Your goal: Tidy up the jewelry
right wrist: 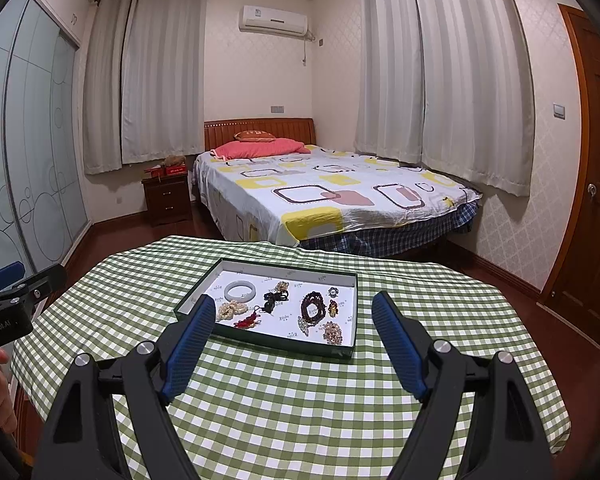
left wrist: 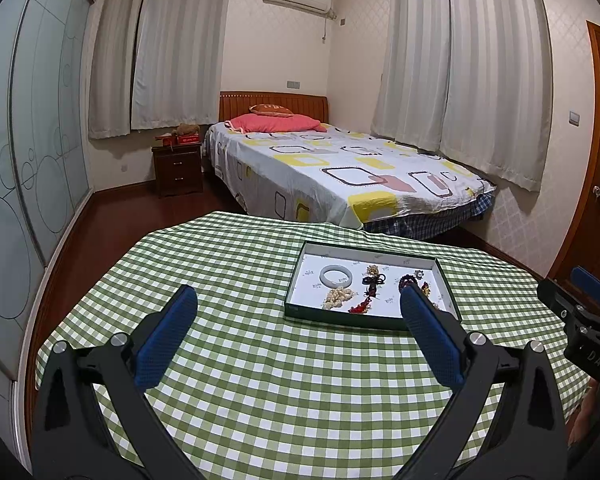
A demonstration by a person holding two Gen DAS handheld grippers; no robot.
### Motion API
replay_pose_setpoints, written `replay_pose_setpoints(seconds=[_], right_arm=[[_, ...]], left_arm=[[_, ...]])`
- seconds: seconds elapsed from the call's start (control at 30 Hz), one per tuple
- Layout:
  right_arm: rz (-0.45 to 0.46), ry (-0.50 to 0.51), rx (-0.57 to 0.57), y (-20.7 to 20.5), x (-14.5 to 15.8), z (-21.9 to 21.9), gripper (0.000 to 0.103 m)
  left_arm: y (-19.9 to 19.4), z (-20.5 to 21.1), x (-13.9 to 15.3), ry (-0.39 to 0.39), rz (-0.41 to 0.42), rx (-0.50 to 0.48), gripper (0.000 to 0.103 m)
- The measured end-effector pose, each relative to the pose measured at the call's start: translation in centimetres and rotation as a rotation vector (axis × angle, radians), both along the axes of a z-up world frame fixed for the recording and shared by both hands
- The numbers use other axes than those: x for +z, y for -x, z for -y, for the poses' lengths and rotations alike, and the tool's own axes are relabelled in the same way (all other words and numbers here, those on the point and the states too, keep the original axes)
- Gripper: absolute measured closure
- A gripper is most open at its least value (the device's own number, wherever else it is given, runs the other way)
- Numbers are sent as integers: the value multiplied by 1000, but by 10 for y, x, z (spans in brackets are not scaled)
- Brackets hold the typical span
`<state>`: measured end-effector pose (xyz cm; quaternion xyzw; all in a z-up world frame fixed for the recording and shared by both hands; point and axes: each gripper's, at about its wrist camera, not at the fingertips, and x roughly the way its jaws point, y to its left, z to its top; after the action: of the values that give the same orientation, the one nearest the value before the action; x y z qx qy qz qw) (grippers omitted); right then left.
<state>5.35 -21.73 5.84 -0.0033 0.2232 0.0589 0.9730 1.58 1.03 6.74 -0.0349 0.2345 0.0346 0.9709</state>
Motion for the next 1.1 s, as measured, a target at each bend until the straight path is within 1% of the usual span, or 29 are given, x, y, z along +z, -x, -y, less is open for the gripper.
replay_pose_setpoints(seconds=[0.4, 0.57, 0.63, 0.7, 0.8, 0.97, 1.03, 1.1], right_arm=[[2, 1, 1, 0, 0, 0, 25], [0, 1, 1, 1, -1, 1, 25], [0, 1, 2, 1, -1, 1, 25], [0, 1, 2, 1, -1, 0, 25], [-3, 0, 3, 1, -3, 1, 25], [-10, 0, 5, 1, -6, 1, 25], [-12, -2, 5, 0, -7, 2, 25], [-13, -3, 5, -1, -8, 3, 25]], left_arm=[[1, 2, 2, 1, 10, -2, 4], [4, 4, 4, -24, 25, 31, 4], [4, 5, 6, -29, 34, 30, 4], [4, 5, 6, -25, 33, 25, 4], [-2, 4, 4, -10, 4, 26, 4], [-6, -2, -2, 26, -3, 10, 4], [-8, -3, -4, 25, -6, -4, 4], [-12, -3, -7, 11, 0, 13, 4]])
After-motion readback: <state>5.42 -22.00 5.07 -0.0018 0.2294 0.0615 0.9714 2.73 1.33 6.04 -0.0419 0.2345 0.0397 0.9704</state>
